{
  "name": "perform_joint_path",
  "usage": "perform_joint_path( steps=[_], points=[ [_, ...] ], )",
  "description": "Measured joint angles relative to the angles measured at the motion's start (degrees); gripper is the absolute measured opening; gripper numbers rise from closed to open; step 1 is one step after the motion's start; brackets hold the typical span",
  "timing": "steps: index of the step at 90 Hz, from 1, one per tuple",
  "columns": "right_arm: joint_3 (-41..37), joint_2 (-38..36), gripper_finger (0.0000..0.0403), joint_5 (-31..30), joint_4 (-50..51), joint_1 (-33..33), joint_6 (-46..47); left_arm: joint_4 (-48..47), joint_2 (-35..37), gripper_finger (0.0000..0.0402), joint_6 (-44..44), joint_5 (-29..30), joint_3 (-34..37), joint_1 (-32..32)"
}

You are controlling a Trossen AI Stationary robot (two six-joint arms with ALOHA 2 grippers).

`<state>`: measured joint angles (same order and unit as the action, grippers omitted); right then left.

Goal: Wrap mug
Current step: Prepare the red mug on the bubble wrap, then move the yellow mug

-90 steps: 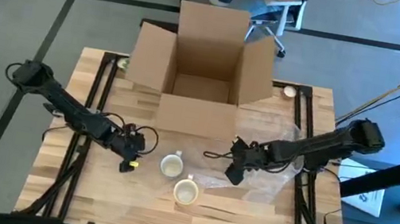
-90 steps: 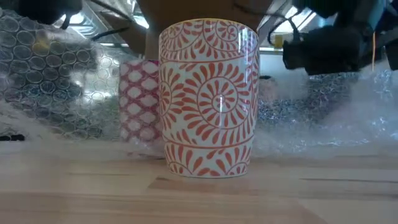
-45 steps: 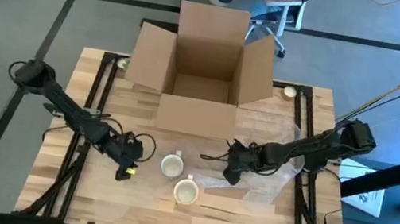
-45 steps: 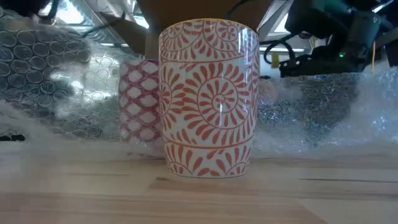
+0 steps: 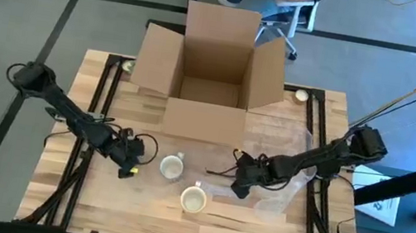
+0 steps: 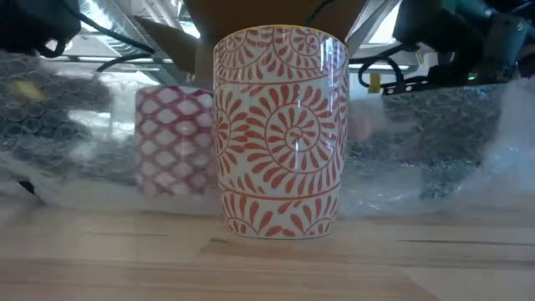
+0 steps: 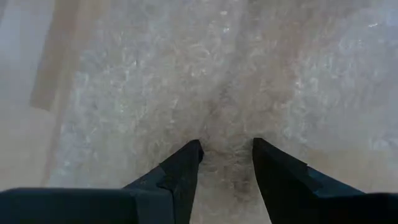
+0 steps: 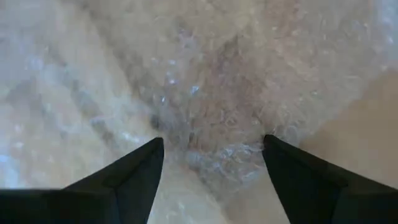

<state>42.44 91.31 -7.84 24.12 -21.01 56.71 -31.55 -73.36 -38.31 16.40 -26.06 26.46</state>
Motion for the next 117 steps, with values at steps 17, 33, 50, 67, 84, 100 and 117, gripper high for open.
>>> perform_joint_path(
  steps=[17, 33, 50, 67, 84, 100, 117],
  points=[
    [0.48, -0.89, 0.0264, 1.84, 0.81, -3.10, 3.18, -2.80, 2.87, 0.0136, 5.76, 1.83, -3.16, -0.04],
    [4.09, -5.46, 0.0264, 1.61, 3.14, -3.04, 0.52, -5.43, 6.68, 0.0136, 7.30, 2.32, -7.79, 0.02],
    [5.81, -9.48, 0.0264, -3.15, -0.66, -3.07, -6.67, -7.53, 10.97, 0.0136, 5.59, 2.38, -10.36, 0.07],
    [6.57, -8.29, 0.0264, -1.99, -17.26, -4.26, -14.97, -3.10, 12.86, 0.0136, 5.55, 0.93, -10.58, 0.58],
    [21.14, -0.74, 0.0264, -5.12, -5.85, -6.32, -22.90, 0.57, 12.46, 0.0136, 5.41, 0.85, -10.58, 0.66],
    [39.68, 10.37, 0.0262, -5.63, 14.36, -6.30, -23.91, 4.35, 12.50, 0.0136, 4.61, 5.45, -10.60, 0.67],
    [54.03, 21.38, 0.0224, -3.08, 26.18, -4.36, -21.21, 6.16, 12.36, 0.0136, 5.96, 6.09, -10.64, 0.70]
  ],
)
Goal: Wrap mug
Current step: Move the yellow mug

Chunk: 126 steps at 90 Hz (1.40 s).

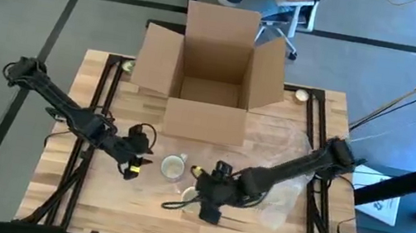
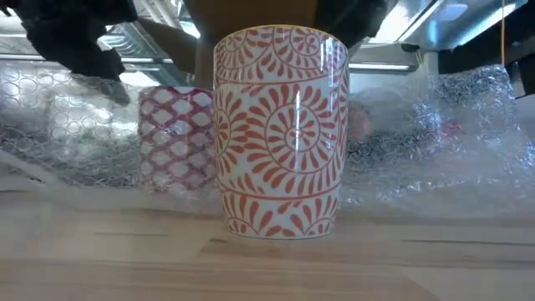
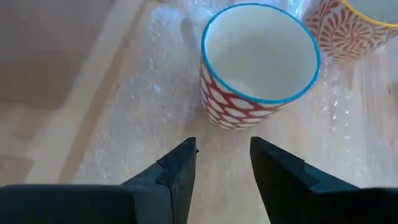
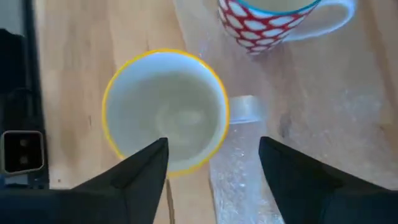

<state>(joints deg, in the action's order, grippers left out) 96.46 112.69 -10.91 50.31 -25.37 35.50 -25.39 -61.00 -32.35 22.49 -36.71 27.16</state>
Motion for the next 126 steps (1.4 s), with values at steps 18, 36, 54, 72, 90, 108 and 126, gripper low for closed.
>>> perform_joint_path(
  steps=[18, 36, 54, 72, 90, 108, 126],
  points=[
    [5.36, 5.88, 0.0167, 1.56, 1.49, 1.72, 2.92, 0.59, -0.01, 0.0136, -0.57, 0.00, 0.00, 1.51],
    [5.14, 7.35, 0.0125, 1.40, 1.81, 2.39, 3.57, 0.82, -0.01, 0.0136, -3.15, 0.28, 0.00, 4.38],
    [5.01, 7.53, 0.0060, 3.05, 1.99, 2.17, 5.13, 0.86, -0.01, 0.0136, -4.85, 2.57, 0.00, 6.77],
    [5.01, 7.53, 0.0032, 3.16, 2.18, 2.10, 5.68, 0.86, -0.01, 0.0136, -4.67, 2.61, 0.00, 7.39],
    [5.01, 7.53, 0.0073, 3.16, 2.14, 2.10, 6.30, 0.84, -0.01, 0.0136, -4.53, 2.66, 0.00, 7.37],
    [5.70, 7.53, 0.0158, 3.39, 2.49, 2.10, 6.30, 0.84, -0.01, 0.0136, -4.37, 2.66, 0.00, 7.37],
    [9.30, 7.53, 0.0214, 4.45, 7.81, 2.06, 6.25, 0.84, -0.01, 0.0136, -3.56, 2.69, 0.00, 7.37]
  ],
)
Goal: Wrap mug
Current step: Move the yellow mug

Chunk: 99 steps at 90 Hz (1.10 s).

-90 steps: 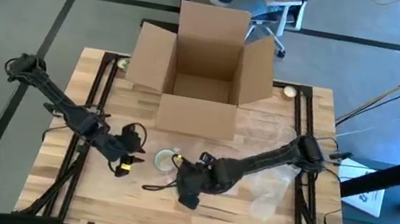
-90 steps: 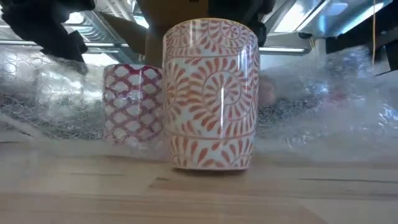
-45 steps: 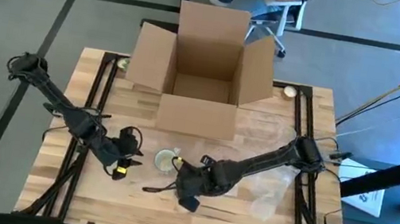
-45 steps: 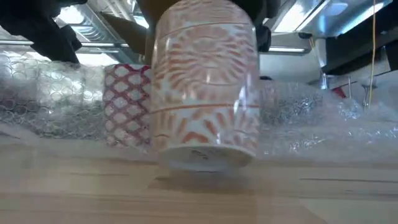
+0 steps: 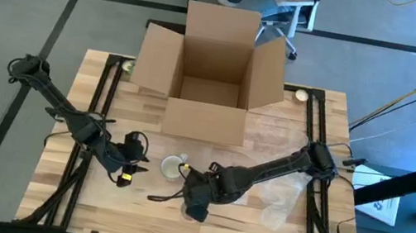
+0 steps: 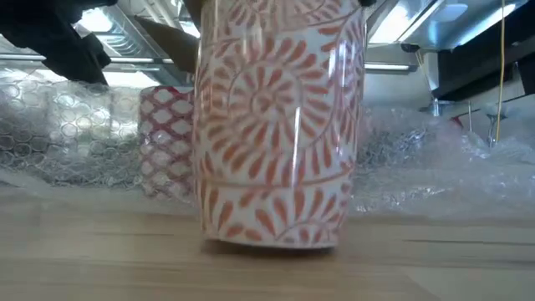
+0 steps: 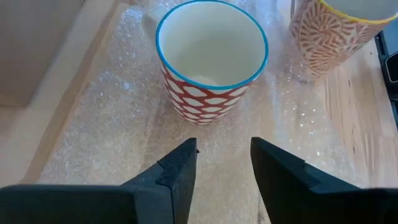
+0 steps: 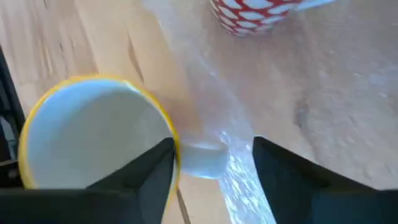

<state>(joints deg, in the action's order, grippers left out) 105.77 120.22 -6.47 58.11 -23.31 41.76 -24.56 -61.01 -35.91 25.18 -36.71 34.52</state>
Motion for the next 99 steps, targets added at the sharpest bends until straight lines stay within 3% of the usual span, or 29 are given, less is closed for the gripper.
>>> perform_joint_path(
  steps=[17, 47, 62, 81, 99],
  points=[
    [0.40, -0.01, 0.0221, 3.07, 1.94, -0.42, 1.47, -0.02, 0.00, 0.0136, 0.36, 0.54, 0.00, 0.00],
    [0.36, 3.44, 0.0186, 3.74, 0.57, -1.99, 8.35, 0.17, 0.00, 0.0136, 1.44, 2.01, 0.00, -0.11],
    [0.25, 5.09, 0.0136, 4.08, -1.42, -1.77, 7.54, 0.13, 0.00, 0.0136, 1.43, 2.03, 0.00, -0.11],
    [0.34, 4.55, 0.0018, 4.38, -1.12, -1.81, 6.03, 0.04, 0.00, 0.0136, 1.43, 2.04, 0.00, -0.11],
    [3.21, 4.55, 0.0016, 5.04, -0.15, -2.33, 4.87, -0.07, 0.00, 0.0136, 1.63, 2.04, 0.00, -0.11]
  ],
)
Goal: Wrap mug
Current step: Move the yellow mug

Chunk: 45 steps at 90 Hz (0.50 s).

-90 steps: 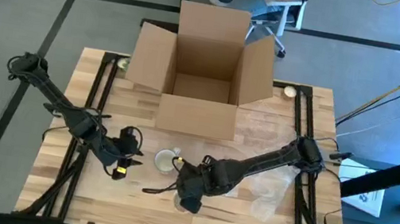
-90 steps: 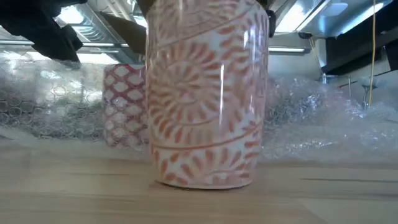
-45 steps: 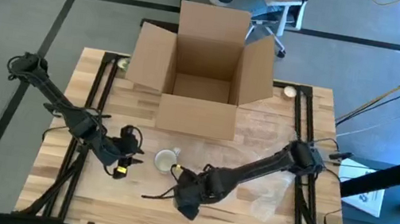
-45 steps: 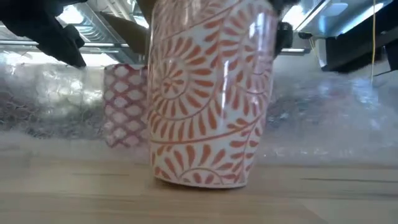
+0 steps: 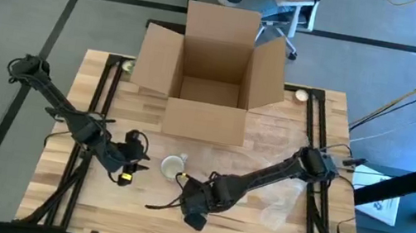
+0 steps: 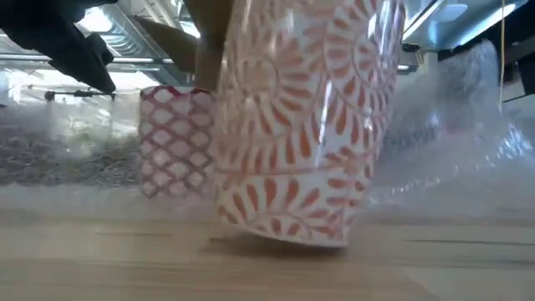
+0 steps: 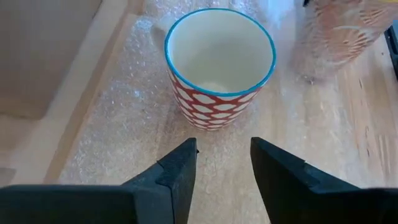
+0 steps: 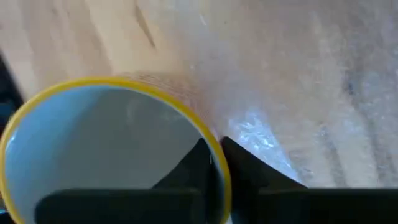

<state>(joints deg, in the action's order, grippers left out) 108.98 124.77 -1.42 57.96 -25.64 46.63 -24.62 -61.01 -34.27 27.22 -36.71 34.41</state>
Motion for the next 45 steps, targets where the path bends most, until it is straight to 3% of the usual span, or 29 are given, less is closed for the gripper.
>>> perform_joint_path(
  steps=[25, 45],
  points=[
    [8.67, -0.03, 0.0011, -0.35, 6.99, -2.73, -0.14, -0.02, 0.00, 0.0136, 0.19, 0.00, 0.00, 0.00],
    [9.47, -0.07, 0.0005, -1.45, 7.46, -4.14, 0.98, -0.03, 0.02, 0.0136, -0.22, -1.32, 0.00, 0.00]
  ],
)
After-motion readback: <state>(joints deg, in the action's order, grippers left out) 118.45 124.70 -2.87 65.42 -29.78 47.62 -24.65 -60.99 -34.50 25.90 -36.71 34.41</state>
